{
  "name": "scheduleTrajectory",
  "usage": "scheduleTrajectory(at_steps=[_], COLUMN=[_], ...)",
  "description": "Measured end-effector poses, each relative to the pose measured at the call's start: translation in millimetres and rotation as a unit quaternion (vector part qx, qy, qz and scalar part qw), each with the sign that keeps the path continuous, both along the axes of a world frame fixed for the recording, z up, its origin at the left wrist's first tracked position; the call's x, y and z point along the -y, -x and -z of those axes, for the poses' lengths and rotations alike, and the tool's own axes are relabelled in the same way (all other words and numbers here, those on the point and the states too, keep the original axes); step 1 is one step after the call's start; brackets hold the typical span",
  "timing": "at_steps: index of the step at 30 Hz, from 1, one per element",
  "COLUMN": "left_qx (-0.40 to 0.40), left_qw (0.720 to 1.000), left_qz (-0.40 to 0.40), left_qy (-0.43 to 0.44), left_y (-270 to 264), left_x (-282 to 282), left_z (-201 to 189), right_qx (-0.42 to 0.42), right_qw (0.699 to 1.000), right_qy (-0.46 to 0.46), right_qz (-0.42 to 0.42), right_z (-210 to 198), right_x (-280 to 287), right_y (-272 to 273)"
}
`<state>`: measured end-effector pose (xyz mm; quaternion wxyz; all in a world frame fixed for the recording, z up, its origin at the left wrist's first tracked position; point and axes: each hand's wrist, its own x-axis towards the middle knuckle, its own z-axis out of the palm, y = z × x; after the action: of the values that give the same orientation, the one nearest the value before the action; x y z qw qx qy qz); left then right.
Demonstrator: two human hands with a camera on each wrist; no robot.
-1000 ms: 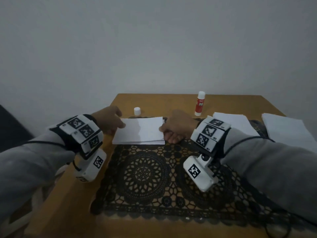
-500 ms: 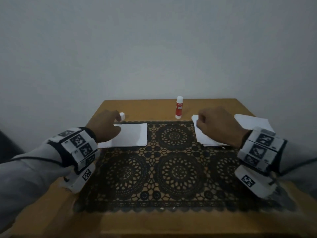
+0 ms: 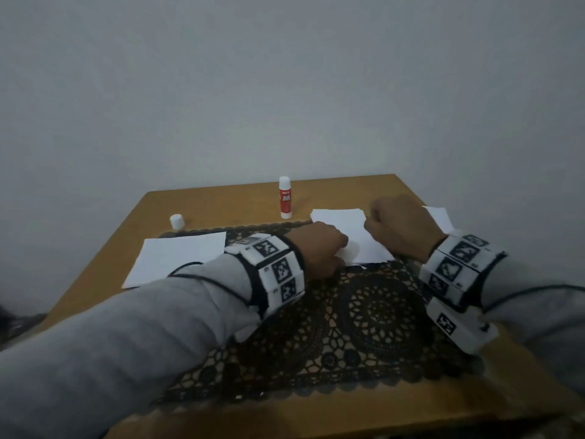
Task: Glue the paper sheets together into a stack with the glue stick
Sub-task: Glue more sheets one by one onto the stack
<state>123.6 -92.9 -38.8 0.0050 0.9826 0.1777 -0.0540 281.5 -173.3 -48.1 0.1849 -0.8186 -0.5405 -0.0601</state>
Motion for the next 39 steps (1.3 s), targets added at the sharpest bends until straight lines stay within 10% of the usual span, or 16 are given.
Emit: scheduleTrajectory(at_steps=[27, 39], left_qx=[0.066, 0.127], left_qw=[0.998, 0.990], left_qz=[0.009, -0.046], left_qy=[0.023, 0.038], left_y=[-19, 107], left_x=[-5, -16], left_z=[-3, -24], right_qx=[-0.060, -0.062], right_qw=[0.997, 0.996], right_qy=[-0.042, -0.041], right_qz=[0.012, -0.046], right_z=[3, 5], right_x=[-5, -5], right_y=[-7, -11])
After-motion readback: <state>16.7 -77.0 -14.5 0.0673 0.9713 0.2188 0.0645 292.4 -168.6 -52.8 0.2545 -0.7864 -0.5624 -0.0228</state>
